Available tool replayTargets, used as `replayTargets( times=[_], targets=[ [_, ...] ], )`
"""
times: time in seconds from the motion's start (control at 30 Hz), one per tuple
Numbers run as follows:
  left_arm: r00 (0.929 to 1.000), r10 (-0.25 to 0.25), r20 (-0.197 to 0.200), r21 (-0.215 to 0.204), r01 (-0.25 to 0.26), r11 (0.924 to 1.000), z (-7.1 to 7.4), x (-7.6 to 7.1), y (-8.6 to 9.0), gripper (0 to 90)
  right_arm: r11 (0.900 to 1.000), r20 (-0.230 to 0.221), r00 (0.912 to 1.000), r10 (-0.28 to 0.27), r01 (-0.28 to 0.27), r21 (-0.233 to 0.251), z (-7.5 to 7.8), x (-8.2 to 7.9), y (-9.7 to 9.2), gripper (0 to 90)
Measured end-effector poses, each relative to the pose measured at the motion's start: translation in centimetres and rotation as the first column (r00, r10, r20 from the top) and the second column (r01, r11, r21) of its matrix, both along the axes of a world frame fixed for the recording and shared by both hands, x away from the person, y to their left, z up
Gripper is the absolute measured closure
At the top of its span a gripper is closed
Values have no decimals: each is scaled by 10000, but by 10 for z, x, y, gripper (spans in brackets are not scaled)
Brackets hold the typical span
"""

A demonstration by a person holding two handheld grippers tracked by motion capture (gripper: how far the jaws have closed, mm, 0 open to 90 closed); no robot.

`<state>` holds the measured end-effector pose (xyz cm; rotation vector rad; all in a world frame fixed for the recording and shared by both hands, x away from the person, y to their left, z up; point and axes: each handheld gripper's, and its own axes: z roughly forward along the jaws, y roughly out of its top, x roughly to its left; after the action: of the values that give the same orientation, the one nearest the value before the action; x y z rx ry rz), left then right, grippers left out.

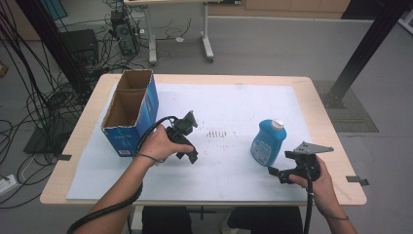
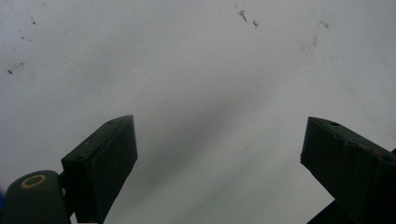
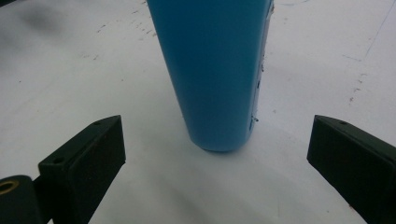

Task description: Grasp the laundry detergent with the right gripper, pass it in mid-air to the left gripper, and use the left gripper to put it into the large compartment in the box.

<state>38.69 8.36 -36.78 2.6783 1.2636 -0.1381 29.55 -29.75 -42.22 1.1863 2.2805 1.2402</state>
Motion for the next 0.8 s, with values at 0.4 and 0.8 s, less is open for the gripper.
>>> replayTargets(
  times=[0.4,0.8],
  targets=[
    [9999,101,80,-23,-101,9999,3,-1,4,110,9998,447,9990,-72,63,197,-9,2,5,38],
    [9999,65,81,-77,-65,9999,2,-1,3,110,9980,1269,9914,-311,238,584,-17,4,5,34]
  ],
)
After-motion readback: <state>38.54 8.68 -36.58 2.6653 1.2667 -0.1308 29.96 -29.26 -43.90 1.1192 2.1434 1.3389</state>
